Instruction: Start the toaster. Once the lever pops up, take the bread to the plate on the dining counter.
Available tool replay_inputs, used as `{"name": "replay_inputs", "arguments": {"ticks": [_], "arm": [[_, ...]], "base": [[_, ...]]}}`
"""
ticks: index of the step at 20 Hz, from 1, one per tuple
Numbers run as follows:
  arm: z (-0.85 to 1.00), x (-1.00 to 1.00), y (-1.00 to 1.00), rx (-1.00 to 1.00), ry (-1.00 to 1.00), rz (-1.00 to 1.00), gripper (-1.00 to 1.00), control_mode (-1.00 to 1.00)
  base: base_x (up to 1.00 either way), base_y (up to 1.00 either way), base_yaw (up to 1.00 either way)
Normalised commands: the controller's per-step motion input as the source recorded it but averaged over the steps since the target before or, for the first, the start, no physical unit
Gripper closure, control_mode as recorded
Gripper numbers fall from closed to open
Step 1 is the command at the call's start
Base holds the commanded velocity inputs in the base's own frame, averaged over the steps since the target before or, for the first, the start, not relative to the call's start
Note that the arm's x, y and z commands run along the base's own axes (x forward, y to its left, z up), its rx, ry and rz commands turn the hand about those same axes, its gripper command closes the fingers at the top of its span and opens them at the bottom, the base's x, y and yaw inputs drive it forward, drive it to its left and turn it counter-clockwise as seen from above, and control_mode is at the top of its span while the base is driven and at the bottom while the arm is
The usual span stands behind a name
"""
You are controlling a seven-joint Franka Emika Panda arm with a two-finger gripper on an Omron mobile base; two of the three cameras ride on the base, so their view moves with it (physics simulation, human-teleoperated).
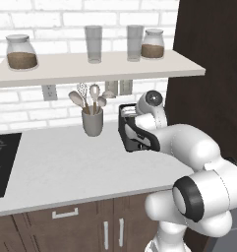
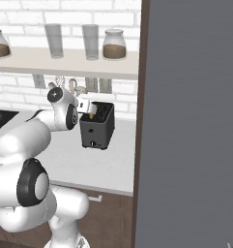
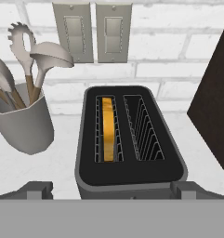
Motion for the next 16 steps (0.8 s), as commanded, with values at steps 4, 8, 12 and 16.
{"name": "replay_inputs", "arguments": {"ticks": [4, 8, 12, 16], "arm": [[0.00, 0.00, 0.00, 0.00, 0.00, 0.00, -1.00, -1.00], [0.00, 0.00, 0.00, 0.00, 0.00, 0.00, -1.00, -1.00], [0.00, 0.00, 0.00, 0.00, 0.00, 0.00, -1.00, -1.00], [0.00, 0.00, 0.00, 0.00, 0.00, 0.00, -1.00, -1.00]], "base": [[0.00, 0.00, 0.00], [0.00, 0.00, 0.00], [0.00, 0.00, 0.00], [0.00, 0.00, 0.00]]}}
